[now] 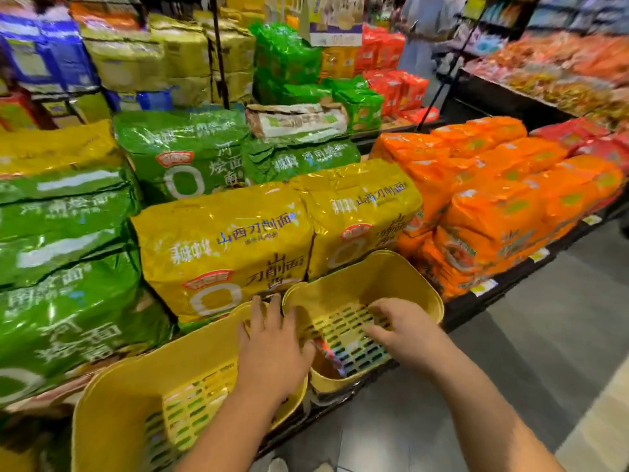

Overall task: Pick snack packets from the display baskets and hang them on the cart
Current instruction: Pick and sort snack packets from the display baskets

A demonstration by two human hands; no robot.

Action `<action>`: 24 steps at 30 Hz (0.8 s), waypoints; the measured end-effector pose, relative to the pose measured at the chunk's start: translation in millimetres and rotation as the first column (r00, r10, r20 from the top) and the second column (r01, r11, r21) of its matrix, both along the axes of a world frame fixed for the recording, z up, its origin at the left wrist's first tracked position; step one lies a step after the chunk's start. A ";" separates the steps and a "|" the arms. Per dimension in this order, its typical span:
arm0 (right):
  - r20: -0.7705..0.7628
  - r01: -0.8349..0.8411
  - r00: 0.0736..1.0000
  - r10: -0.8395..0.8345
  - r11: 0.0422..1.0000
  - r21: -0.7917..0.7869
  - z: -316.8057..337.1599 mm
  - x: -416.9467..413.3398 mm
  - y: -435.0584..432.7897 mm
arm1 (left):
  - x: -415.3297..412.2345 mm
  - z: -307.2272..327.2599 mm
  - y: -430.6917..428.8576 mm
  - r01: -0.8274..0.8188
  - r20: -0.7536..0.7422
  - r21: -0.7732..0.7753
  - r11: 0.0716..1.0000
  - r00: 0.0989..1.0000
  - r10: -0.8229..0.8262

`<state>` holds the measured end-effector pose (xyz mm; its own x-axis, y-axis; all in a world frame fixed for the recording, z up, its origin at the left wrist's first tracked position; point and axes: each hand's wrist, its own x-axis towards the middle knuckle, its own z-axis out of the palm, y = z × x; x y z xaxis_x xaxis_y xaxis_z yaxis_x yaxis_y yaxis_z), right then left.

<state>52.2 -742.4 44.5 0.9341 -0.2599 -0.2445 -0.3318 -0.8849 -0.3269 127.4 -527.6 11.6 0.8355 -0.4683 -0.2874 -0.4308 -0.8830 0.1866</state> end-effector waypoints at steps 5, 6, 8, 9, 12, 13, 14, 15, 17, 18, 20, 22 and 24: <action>-0.457 -0.280 0.842 0.287 0.956 0.085 -31.6 66.1 18.4 | 3.9 -8.9 3.7 0.005 -0.007 -0.016 1.000 1.000 -0.005; -0.531 -0.336 0.776 0.341 0.935 0.110 -37.8 77.6 22.1 | 6.5 -10.6 4.6 0.006 -0.016 -0.024 1.000 1.000 -0.007; -0.625 -0.485 0.639 0.449 0.865 0.125 -48.4 94.7 27.9 | 8.3 -12.6 6.0 0.005 -0.027 -0.041 0.999 1.000 -0.006; -0.651 -0.561 0.579 0.491 0.819 0.118 -52.8 99.2 30.7 | 7.7 -14.4 6.0 0.002 -0.028 -0.046 0.999 1.000 -0.004; -0.689 -0.699 0.474 0.548 0.710 0.085 -63.4 107.5 38.6 | 4.6 -17.7 4.4 -0.045 -0.025 -0.061 0.997 0.999 0.043; -0.681 -0.722 0.471 0.561 0.689 0.069 -68.4 110.0 40.3 | 4.1 -18.3 3.4 -0.066 -0.015 -0.064 0.996 0.998 0.065; -0.669 -0.734 0.476 0.571 0.677 0.056 -72.9 111.2 40.5 | 4.4 -18.7 2.4 -0.081 -0.008 -0.068 0.994 0.997 0.080; -0.652 -0.750 0.476 0.590 0.659 0.049 -77.7 113.5 37.8 | 4.2 -18.7 0.8 -0.100 -0.003 -0.072 0.992 0.995 0.100; -0.602 -0.758 0.496 0.626 0.650 0.051 -85.1 116.6 29.4 | 3.7 -18.1 -1.3 -0.124 -0.005 -0.075 0.989 0.992 0.124; -0.567 -0.751 0.515 0.643 0.657 0.062 -85.8 118.6 22.7 | 1.1 -16.5 -3.1 -0.141 -0.006 -0.067 0.988 0.990 0.141; -0.492 -0.709 0.552 0.673 0.690 0.148 -81.4 122.8 9.3 | -2.7 -14.3 -6.5 -0.173 -0.013 -0.059 0.983 0.985 0.172; -0.437 -0.666 0.567 0.698 0.701 0.255 -72.6 125.8 -6.1 | -4.8 -12.7 -9.1 -0.213 -0.010 -0.078 0.974 0.977 0.213; -0.340 -0.619 0.636 0.693 0.721 0.312 -60.4 124.4 -25.1 | -8.3 -10.2 -12.8 -0.282 0.019 -0.169 0.944 0.957 0.290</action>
<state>176.6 -767.5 -15.8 0.6426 0.4566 -0.6153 0.1858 -0.8719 -0.4531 119.1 -540.4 1.3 0.9511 -0.2452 -0.1879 -0.1755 -0.9294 0.3246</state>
